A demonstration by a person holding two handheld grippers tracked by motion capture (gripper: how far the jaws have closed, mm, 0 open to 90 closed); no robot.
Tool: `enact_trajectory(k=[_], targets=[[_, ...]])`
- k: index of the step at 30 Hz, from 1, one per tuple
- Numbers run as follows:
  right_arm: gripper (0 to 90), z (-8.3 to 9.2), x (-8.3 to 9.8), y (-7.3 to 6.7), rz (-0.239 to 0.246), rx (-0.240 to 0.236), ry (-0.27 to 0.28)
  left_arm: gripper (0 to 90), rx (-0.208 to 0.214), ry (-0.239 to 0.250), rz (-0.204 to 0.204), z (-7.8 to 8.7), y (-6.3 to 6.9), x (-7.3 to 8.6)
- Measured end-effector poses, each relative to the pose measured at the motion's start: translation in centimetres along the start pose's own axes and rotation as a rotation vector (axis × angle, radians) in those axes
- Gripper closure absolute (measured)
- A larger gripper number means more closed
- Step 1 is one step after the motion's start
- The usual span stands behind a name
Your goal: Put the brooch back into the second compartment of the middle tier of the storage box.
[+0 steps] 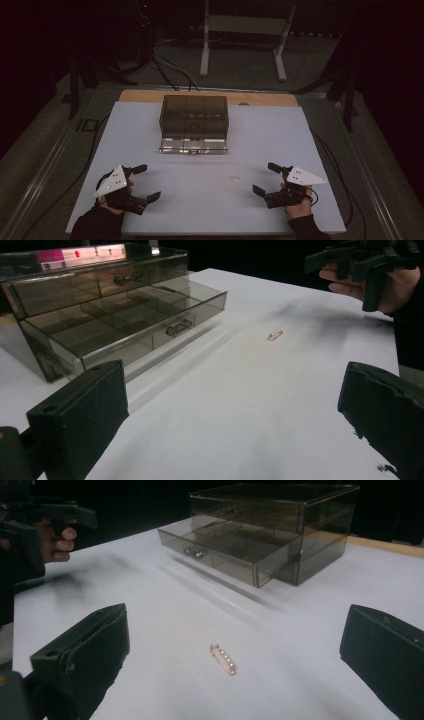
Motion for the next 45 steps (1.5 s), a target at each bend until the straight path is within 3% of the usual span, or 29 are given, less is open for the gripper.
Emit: enact_trajectory(k=[15,23,28,31,36,41,45], targets=[[0.0,-0.2,0.3,0.5,0.001,0.019,-0.019,0.3,0.017,-0.036,-0.002,-0.3,0.1,0.5],[0.0,0.3,-0.4,0.5,-0.007,0.033,0.02,0.4,0.078,-0.063,-0.007,-0.4,1.0,0.2],[0.0,0.3,-0.6,0.4,-0.004,0.037,0.022,0.4,0.089,-0.038,-0.006,-0.1,1.0,-1.0],[0.0,0.3,-0.6,0.4,-0.004,0.038,0.026,0.4,0.119,-0.042,-0.004,0.1,1.1,-1.7],[0.0,0.4,-0.7,0.5,-0.002,0.045,0.028,0.4,0.118,-0.036,-0.032,0.1,0.6,-3.7],[0.0,0.4,-0.7,0.4,-0.004,0.044,0.029,0.4,0.11,-0.018,-0.046,-0.5,0.0,-5.2],[0.0,0.3,-0.6,0.3,-0.004,0.039,0.025,0.4,0.119,-0.017,-0.032,-1.4,-0.3,-5.6]])
Point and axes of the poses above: each handheld gripper's, and its own axes: z roughly backward along the jaws, x roughly out of its underside, y roughly to its right, the point moved 10 cm from there along -z, roughly forward along the jaws, and after that the axes turned 6 degrees about -z, right-handed, at the moved point
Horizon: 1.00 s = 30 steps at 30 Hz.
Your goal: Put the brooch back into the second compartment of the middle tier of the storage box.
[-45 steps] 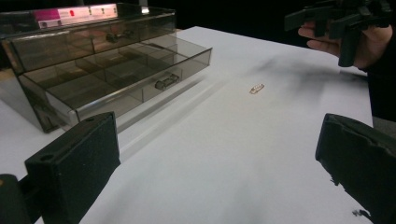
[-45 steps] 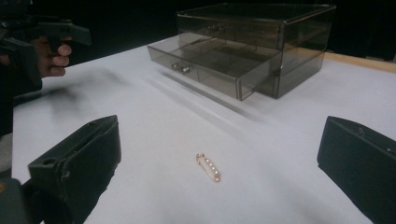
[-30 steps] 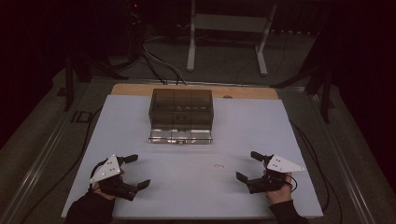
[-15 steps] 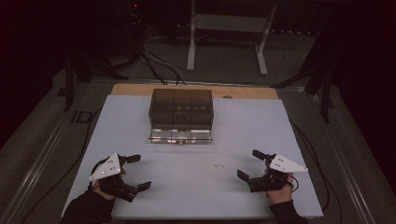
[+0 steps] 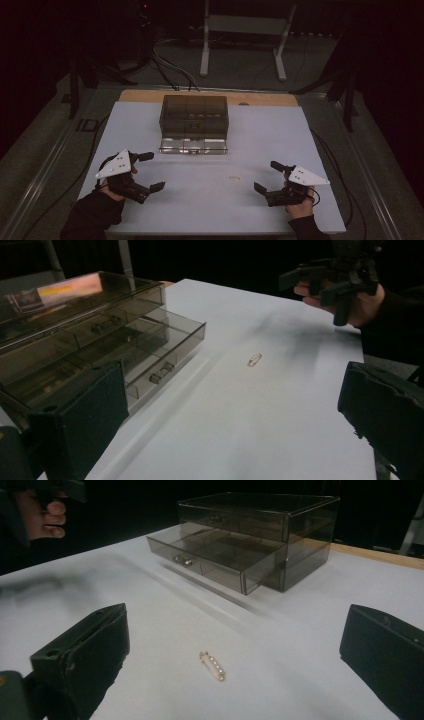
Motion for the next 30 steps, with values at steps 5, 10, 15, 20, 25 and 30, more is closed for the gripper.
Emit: enact_trajectory(k=[5,10,15,20,25,30], targets=[[0.0,0.0,0.1,0.1,-0.002,-0.002,-0.004,0.4,0.018,-0.01,-0.002,-1.3,-0.1,-0.4],[0.0,0.1,0.1,0.1,-0.011,-0.005,-0.002,0.4,0.026,-0.01,-0.002,-2.3,-0.2,-0.7],[0.0,-0.1,0.3,-0.1,-0.002,-0.008,-0.009,0.4,0.048,-0.007,0.002,-3.5,-0.1,-0.9],[0.0,-0.1,0.3,-0.1,-0.003,-0.01,-0.009,0.4,0.062,-0.005,-0.004,-5.0,0.2,-1.2],[0.0,0.0,0.2,-0.1,-0.006,-0.013,-0.004,0.4,0.083,-0.013,-0.016,-6.4,0.5,-1.5],[0.0,-0.1,0.2,-0.1,-0.008,-0.013,-0.005,0.4,0.092,-0.019,-0.017,-7.6,0.8,-1.7]])
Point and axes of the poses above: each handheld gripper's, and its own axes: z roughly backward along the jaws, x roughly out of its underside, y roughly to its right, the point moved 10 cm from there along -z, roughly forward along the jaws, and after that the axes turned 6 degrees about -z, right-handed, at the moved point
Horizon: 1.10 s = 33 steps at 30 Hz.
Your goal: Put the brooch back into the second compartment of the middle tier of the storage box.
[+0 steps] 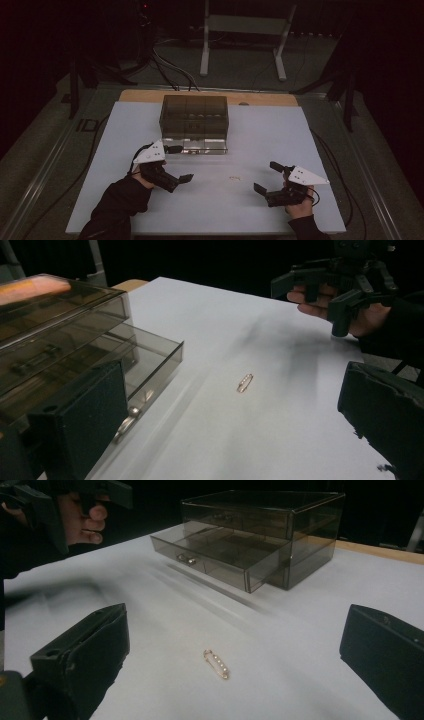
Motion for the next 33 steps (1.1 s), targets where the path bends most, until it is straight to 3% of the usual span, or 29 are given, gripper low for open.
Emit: enact_trajectory(k=[12,33], targets=[[0.0,0.0,0.0,0.0,-0.007,-0.006,0.004,0.4,0.025,-0.039,-0.017,-3.4,1.0,-0.1],[0.0,0.1,-0.1,0.1,-0.013,-0.007,0.006,0.4,0.053,-0.063,0.005,-8.4,2.4,0.5]])
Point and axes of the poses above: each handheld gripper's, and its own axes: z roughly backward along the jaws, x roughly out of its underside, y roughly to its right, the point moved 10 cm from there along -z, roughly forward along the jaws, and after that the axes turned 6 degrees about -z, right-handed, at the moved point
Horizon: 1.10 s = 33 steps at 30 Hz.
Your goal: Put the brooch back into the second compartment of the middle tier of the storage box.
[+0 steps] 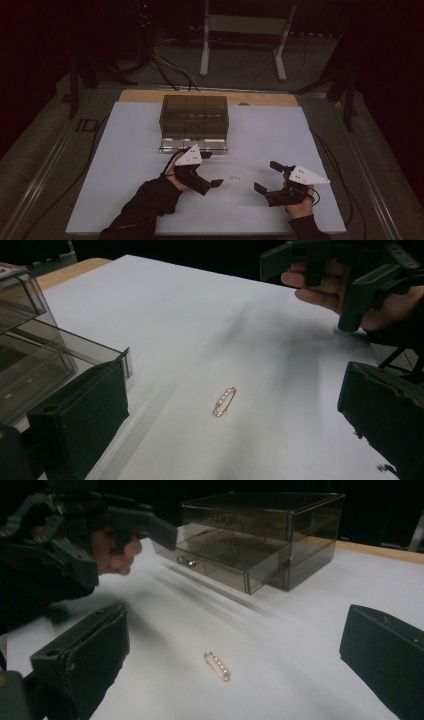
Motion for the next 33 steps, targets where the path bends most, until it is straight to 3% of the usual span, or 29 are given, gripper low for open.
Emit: enact_trajectory(k=[5,12,17,20,26,33], targets=[[0.0,0.0,0.0,0.0,-0.002,-0.002,-0.001,0.4,-0.008,-0.016,-0.012,-1.1,0.0,0.1],[0.0,0.0,-0.1,0.0,-0.002,-0.003,0.004,0.4,0.005,-0.021,0.015,-2.3,0.3,0.2],[0.0,0.0,0.0,0.0,-0.002,-0.007,0.001,0.4,0.014,-0.048,0.027,-3.3,0.4,0.6],[0.0,0.0,0.1,0.0,0.0,-0.007,-0.004,0.5,0.02,-0.065,0.014,-4.0,0.6,0.8],[0.0,0.0,0.0,-0.1,-0.004,-0.013,-0.003,1.3,0.043,-0.103,0.061,-5.0,0.6,1.1],[0.0,0.0,0.1,-0.1,-0.007,-0.017,-0.005,6.2,0.053,-0.178,0.041,-6.0,0.8,2.0]])
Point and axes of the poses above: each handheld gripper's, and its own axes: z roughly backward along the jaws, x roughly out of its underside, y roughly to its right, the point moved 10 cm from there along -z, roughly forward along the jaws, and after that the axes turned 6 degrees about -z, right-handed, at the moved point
